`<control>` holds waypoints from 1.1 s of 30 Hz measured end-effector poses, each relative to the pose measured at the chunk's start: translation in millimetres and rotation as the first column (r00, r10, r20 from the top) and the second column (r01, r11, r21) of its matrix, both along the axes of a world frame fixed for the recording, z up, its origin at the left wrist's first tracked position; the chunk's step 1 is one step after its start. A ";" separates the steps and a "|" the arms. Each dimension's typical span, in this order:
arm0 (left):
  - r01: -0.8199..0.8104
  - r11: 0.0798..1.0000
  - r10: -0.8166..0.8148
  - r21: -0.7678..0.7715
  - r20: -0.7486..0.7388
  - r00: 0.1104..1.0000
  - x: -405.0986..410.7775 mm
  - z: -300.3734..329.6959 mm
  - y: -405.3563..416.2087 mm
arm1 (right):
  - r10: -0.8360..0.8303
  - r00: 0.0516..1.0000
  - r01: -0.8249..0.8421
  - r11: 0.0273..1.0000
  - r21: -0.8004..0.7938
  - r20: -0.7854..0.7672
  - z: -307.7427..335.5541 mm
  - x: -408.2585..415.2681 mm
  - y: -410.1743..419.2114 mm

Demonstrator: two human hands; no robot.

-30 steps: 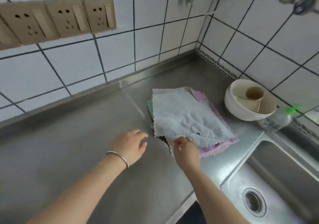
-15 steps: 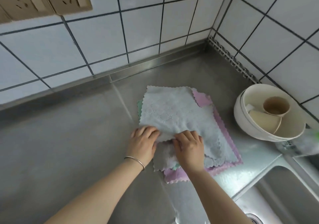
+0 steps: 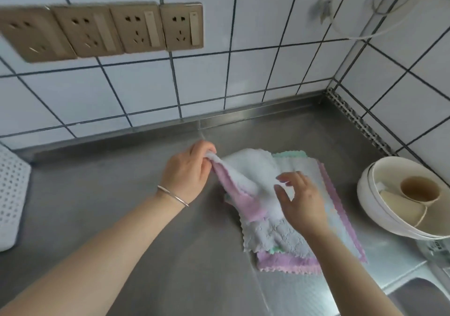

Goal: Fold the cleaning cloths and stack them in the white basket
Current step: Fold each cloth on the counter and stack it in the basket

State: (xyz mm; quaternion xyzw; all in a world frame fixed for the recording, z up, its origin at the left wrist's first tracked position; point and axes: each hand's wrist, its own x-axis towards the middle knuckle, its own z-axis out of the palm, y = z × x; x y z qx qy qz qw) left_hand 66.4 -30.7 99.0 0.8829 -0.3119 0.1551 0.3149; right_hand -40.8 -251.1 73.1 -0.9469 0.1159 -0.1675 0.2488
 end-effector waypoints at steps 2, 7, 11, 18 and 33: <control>0.016 1.000 -0.016 -0.001 -0.007 1.000 -4.0 14.6 19.6 | 0.173 0.983 -0.155 0.961 0.229 -0.057 22.0 8.2 54.5; -0.050 0.995 0.040 0.087 0.117 0.992 -16.6 51.1 70.8 | 0.343 0.931 -0.356 0.929 0.103 0.127 43.0 22.6 162.4; -0.221 0.949 0.163 0.227 0.248 0.955 -18.4 75.9 120.7 | 0.390 0.907 -0.419 0.873 0.250 0.158 50.0 28.0 206.0; -0.345 0.850 0.312 0.399 0.147 0.939 3.1 102.2 210.3 | 0.274 0.962 -0.260 0.893 0.366 0.015 54.2 72.8 265.4; -0.579 0.788 0.424 0.210 0.497 0.758 40.3 129.5 322.5 | 0.528 0.792 -0.379 0.819 -0.432 0.307 128.4 164.1 247.9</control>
